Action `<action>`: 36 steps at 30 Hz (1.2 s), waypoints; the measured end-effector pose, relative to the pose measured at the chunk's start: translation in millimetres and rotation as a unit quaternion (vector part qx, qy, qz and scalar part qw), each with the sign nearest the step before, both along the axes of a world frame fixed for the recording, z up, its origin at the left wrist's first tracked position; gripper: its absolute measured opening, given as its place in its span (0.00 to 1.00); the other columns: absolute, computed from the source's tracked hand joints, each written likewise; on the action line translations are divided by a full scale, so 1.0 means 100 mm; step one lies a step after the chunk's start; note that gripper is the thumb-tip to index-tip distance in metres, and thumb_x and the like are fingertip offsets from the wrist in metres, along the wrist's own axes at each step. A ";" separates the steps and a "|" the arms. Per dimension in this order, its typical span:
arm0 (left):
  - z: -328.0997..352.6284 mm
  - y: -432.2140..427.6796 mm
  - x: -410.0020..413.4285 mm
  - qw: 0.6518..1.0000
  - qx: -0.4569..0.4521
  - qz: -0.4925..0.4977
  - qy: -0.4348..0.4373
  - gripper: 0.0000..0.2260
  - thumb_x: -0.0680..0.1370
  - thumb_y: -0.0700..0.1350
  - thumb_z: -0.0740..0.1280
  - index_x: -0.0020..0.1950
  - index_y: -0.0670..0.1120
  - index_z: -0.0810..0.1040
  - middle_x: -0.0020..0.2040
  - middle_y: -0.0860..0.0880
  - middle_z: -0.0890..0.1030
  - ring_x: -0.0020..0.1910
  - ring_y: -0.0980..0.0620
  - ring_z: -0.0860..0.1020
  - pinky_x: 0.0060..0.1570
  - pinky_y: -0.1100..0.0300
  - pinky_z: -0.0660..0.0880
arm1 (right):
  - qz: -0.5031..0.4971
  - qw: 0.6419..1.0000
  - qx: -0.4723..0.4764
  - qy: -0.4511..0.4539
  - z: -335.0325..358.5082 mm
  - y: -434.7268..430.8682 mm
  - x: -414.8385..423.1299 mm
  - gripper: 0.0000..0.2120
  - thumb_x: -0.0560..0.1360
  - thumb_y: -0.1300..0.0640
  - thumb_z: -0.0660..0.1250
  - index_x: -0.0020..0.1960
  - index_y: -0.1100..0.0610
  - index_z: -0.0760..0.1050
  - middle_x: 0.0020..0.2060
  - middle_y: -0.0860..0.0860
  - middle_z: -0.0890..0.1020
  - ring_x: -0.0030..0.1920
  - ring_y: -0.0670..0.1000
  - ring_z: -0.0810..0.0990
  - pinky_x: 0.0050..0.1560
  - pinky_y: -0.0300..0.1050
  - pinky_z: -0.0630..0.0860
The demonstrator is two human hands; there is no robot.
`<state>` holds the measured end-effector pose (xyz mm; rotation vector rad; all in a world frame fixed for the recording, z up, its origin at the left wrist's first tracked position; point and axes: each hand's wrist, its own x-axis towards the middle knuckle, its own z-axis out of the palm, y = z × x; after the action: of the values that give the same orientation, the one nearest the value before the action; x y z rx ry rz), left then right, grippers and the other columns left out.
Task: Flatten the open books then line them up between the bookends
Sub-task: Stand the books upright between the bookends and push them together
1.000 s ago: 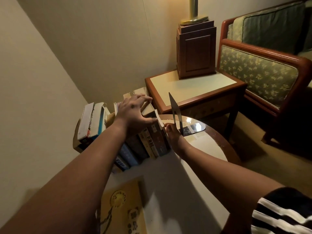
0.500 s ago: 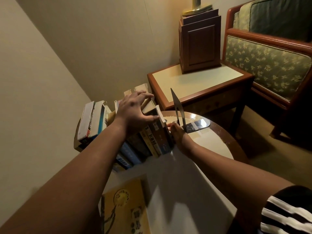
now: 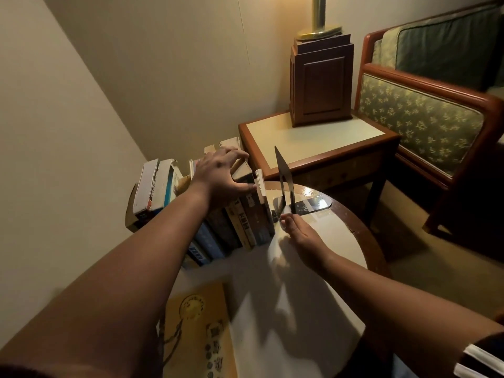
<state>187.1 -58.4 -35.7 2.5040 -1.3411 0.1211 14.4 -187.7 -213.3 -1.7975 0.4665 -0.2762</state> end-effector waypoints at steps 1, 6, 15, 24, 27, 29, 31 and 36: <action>0.00 0.00 0.00 1.000 0.001 0.000 -0.002 0.37 0.67 0.67 0.72 0.72 0.55 0.70 0.75 0.49 0.66 0.72 0.43 0.65 0.67 0.43 0.64 | 0.002 1.000 -0.013 0.005 0.00 0.04 -0.04 0.23 0.82 0.39 0.52 0.70 0.51 0.68 0.68 0.51 0.74 0.68 0.53 0.73 0.66 0.52 0.71; -0.01 0.00 0.03 1.000 0.023 0.005 -0.014 0.34 0.70 0.65 0.72 0.72 0.56 0.68 0.75 0.48 0.66 0.72 0.42 0.64 0.68 0.42 0.64 | 0.049 0.997 -0.050 -0.024 0.13 0.37 -0.19 0.20 0.83 0.43 0.54 0.71 0.50 0.68 0.62 0.43 0.73 0.62 0.45 0.72 0.62 0.45 0.72; -0.02 0.00 0.07 0.999 0.035 0.012 -0.011 0.34 0.69 0.67 0.70 0.72 0.57 0.68 0.75 0.49 0.66 0.72 0.42 0.64 0.68 0.42 0.66 | 0.229 0.953 -0.195 0.038 0.06 1.25 -0.12 0.30 0.75 0.36 0.65 0.74 0.45 0.65 0.69 0.47 0.72 0.68 0.48 0.70 0.67 0.47 0.69; -0.02 -0.01 0.06 0.999 0.033 0.017 -0.011 0.34 0.69 0.68 0.69 0.72 0.57 0.68 0.75 0.50 0.66 0.73 0.43 0.63 0.68 0.41 0.65 | 0.338 0.840 -0.402 0.136 -0.09 1.36 -0.03 0.39 0.72 0.29 0.62 0.78 0.40 0.54 0.77 0.54 0.57 0.70 0.59 0.65 0.71 0.56 0.66; -0.01 -0.01 0.05 0.999 0.033 0.015 -0.007 0.34 0.69 0.68 0.69 0.72 0.57 0.68 0.75 0.49 0.66 0.73 0.43 0.63 0.68 0.41 0.64 | 0.325 0.858 -0.362 0.164 -0.06 1.15 -0.11 0.40 0.71 0.30 0.66 0.77 0.41 0.58 0.74 0.53 0.61 0.71 0.58 0.65 0.68 0.59 0.69; -0.01 -0.01 0.05 0.999 0.031 0.016 -0.007 0.34 0.69 0.67 0.69 0.72 0.57 0.68 0.75 0.49 0.66 0.73 0.42 0.64 0.69 0.41 0.65 | 0.315 0.865 -0.346 0.183 -0.03 0.92 -0.22 0.40 0.69 0.30 0.67 0.77 0.40 0.57 0.75 0.51 0.59 0.70 0.58 0.68 0.66 0.57 0.73; -0.01 0.00 0.05 1.000 0.025 0.017 -0.007 0.34 0.69 0.67 0.69 0.71 0.57 0.68 0.74 0.49 0.67 0.72 0.42 0.65 0.68 0.40 0.65 | 0.302 0.866 -0.354 0.183 0.06 0.66 -0.36 0.38 0.69 0.30 0.67 0.75 0.39 0.60 0.74 0.50 0.63 0.68 0.56 0.70 0.64 0.53 0.75; -0.01 0.00 0.03 1.000 0.016 0.014 -0.002 0.34 0.69 0.67 0.70 0.71 0.57 0.68 0.74 0.48 0.67 0.72 0.42 0.65 0.68 0.40 0.66 | 0.263 0.858 -0.382 0.221 0.27 -0.08 -0.78 0.37 0.70 0.36 0.71 0.75 0.38 0.61 0.79 0.45 0.55 0.77 0.52 0.55 0.75 0.53 0.58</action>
<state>189.9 -58.8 -36.9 2.5522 -1.3193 0.1110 -63.6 -195.7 -186.3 -2.7059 0.1512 0.4125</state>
